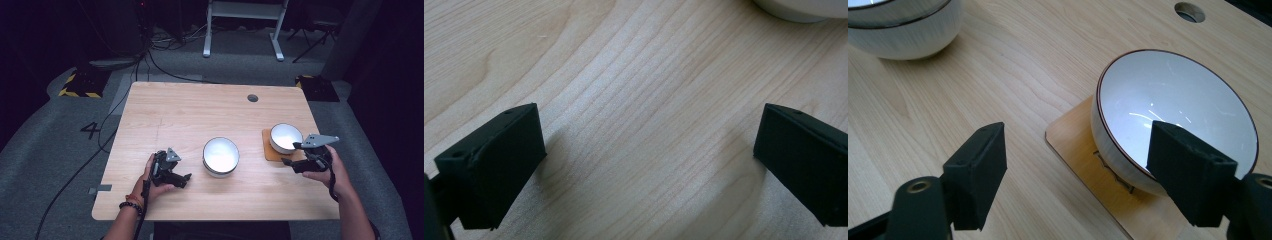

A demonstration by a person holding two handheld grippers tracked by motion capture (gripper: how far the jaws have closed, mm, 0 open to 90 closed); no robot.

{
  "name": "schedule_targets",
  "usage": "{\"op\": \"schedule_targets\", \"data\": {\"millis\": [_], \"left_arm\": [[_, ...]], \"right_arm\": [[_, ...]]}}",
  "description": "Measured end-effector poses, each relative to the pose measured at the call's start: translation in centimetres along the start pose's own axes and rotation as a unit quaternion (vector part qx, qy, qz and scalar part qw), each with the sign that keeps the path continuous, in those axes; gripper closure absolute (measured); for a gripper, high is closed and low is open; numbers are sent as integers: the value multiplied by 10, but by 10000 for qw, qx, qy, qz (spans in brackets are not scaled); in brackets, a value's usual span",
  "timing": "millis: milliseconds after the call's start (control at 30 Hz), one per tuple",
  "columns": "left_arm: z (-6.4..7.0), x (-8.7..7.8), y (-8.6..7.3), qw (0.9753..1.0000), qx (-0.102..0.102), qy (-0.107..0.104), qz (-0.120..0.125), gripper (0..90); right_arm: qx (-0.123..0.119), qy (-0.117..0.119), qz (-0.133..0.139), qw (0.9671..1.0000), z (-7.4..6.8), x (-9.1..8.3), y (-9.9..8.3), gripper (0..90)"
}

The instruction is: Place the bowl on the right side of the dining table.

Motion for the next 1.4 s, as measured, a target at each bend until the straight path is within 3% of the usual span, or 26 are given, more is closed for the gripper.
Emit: {"op": "schedule_targets", "data": {"millis": [67, 233, 500, 767, 933, 1033, 1133, 1400], "left_arm": [[0, 0, 0, 10000, -11, 9, 1, 1], [0, 0, 0, 10000, -1, 0, -1, 1], [0, 0, 0, 10000, -2, -1, -1, 1], [0, 0, 0, 10000, -6, 9, 17, 1], [0, 0, 0, 10000, -12, 33, 13, 2], [0, 0, 0, 10000, -12, 40, 15, 3], [0, 0, 0, 10000, -12, 41, 7, 3], [0, 0, 0, 10000, -12, 39, 5, 3]], "right_arm": [[51, -96, -27, 9999, -1, -1, -2, 237], [-149, -131, 21, 9998, -2, -7, -6, 235], [-220, -220, 1, 9995, -3, -12, -16, 234], [-108, -306, 38, 9995, -3, -14, -29, 226], [-183, -384, -92, 9991, -4, -15, -40, 207], [-69, -366, -68, 9993, -5, -15, -45, 203], [-150, -381, -137, 9991, -4, -14, -52, 196], [-81, -425, -184, 9989, -4, -10, -66, 186]]}}
Point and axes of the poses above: each handheld gripper's, and its own axes: x roughly forward along the jaws, y roughly out of its top, z roughly to its right, the point moved 5 cm from there along x, roughly forward along the jaws, and after that the axes turned 3 degrees about z, right-handed, at the moved point
